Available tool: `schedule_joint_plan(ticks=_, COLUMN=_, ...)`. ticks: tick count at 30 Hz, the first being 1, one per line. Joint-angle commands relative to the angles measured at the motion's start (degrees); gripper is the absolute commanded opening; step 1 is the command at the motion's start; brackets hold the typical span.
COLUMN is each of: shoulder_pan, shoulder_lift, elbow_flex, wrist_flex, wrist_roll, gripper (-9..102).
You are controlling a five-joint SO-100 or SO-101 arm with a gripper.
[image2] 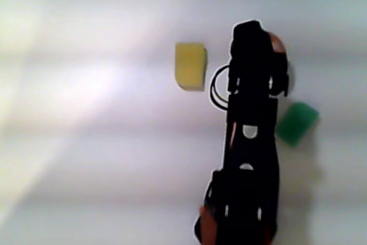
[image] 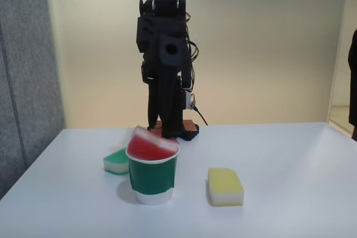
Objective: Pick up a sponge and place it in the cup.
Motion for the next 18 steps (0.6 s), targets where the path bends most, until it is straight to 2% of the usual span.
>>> schedule_joint_plan(ticks=1, shoulder_pan=0.26, shoulder_lift=1.14, elbow_flex=-1.23, wrist_flex=0.00, wrist_roll=0.97, gripper=47)
schedule_joint_plan(ticks=3, shoulder_pan=0.18, shoulder_lift=1.32, elbow_flex=-1.05, wrist_flex=-0.09, wrist_roll=1.41, gripper=46)
schedule_joint_plan(ticks=5, shoulder_pan=0.00, shoulder_lift=1.58, elbow_flex=-1.05, wrist_flex=-0.09, wrist_roll=1.93, gripper=41)
schedule_joint_plan(ticks=8, shoulder_pan=-0.62, shoulder_lift=2.90, elbow_flex=-0.97, wrist_flex=-0.09, wrist_roll=2.81, gripper=19)
schedule_joint_plan(ticks=12, shoulder_pan=-2.55, shoulder_lift=7.29, elbow_flex=-0.53, wrist_flex=-0.53, wrist_roll=6.59, gripper=0)
schedule_joint_plan(ticks=18, shoulder_pan=-6.68, shoulder_lift=16.79, elbow_flex=0.88, wrist_flex=-0.18, wrist_roll=13.10, gripper=0)
